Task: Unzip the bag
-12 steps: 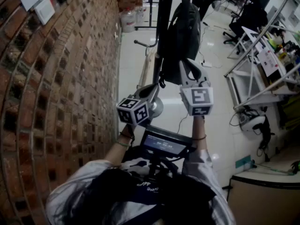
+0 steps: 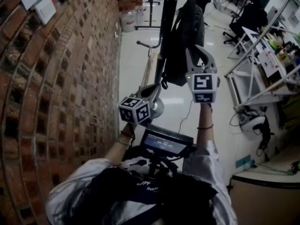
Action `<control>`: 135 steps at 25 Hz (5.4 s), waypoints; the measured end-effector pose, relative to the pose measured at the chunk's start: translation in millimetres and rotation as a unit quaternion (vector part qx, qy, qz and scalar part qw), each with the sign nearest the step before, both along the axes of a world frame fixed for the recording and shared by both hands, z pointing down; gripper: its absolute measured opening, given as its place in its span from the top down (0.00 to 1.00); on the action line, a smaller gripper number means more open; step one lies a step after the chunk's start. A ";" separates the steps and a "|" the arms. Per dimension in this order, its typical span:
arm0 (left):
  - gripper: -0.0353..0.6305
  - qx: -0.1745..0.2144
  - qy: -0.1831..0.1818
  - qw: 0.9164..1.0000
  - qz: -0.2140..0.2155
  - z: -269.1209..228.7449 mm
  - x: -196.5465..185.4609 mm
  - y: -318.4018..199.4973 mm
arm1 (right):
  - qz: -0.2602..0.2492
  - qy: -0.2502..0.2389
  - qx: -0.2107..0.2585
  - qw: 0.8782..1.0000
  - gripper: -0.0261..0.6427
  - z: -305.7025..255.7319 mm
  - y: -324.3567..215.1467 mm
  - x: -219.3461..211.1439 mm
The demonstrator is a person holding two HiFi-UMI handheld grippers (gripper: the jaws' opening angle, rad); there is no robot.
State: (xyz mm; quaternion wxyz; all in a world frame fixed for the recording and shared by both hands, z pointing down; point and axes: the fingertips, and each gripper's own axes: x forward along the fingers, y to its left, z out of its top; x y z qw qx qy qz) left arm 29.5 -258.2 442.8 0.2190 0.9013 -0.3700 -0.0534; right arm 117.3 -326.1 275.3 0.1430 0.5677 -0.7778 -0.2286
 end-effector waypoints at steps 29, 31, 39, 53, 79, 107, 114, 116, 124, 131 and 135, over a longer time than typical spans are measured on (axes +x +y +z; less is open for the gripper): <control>0.94 -0.026 0.005 1.000 -0.003 13.9 -12.7 -0.6 | 0.080 0.260 0.058 0.960 0.74 -9.4 -25.9 -12.1; 0.94 -0.026 0.007 1.000 -0.001 13.5 -11.6 -1.2 | 0.086 0.253 0.058 0.962 0.74 -9.1 -26.9 -13.6; 0.94 -0.029 0.007 1.000 0.001 13.6 -9.6 -2.1 | 0.069 0.212 0.054 0.973 0.74 -15.3 -26.2 -13.9; 0.94 -0.030 0.013 0.999 -0.013 15.0 -17.0 -3.9 | 0.090 0.204 0.159 0.962 0.92 -32.8 1.9 -14.1; 0.94 -0.046 0.017 0.999 -0.018 21.3 -19.1 -5.2 | 0.043 0.243 0.114 0.962 0.95 -20.9 -4.9 -2.8; 0.94 -0.045 0.014 0.999 -0.014 22.3 -13.8 -10.2 | 0.024 0.252 0.071 0.965 0.95 35.3 10.1 -7.1; 0.94 -0.046 0.012 0.999 -0.013 25.1 -10.8 -9.1 | 0.019 0.251 0.052 0.966 0.95 55.7 14.2 -4.8; 0.94 -0.046 0.010 0.999 -0.012 25.2 -9.0 -7.4 | 0.017 0.250 0.048 0.967 0.95 62.2 16.5 -3.7; 0.94 -0.047 0.007 0.999 -0.017 27.3 -5.6 -7.8 | 0.011 0.240 0.024 0.971 0.95 88.9 19.2 2.0; 0.94 -0.049 0.003 0.999 -0.022 29.2 -6.4 -7.6 | 0.006 0.234 0.006 0.972 0.95 113.7 20.1 3.8; 0.94 -0.048 0.004 0.998 -0.027 31.1 -6.9 -8.5 | 0.003 0.235 -0.001 0.972 0.95 122.0 20.6 4.7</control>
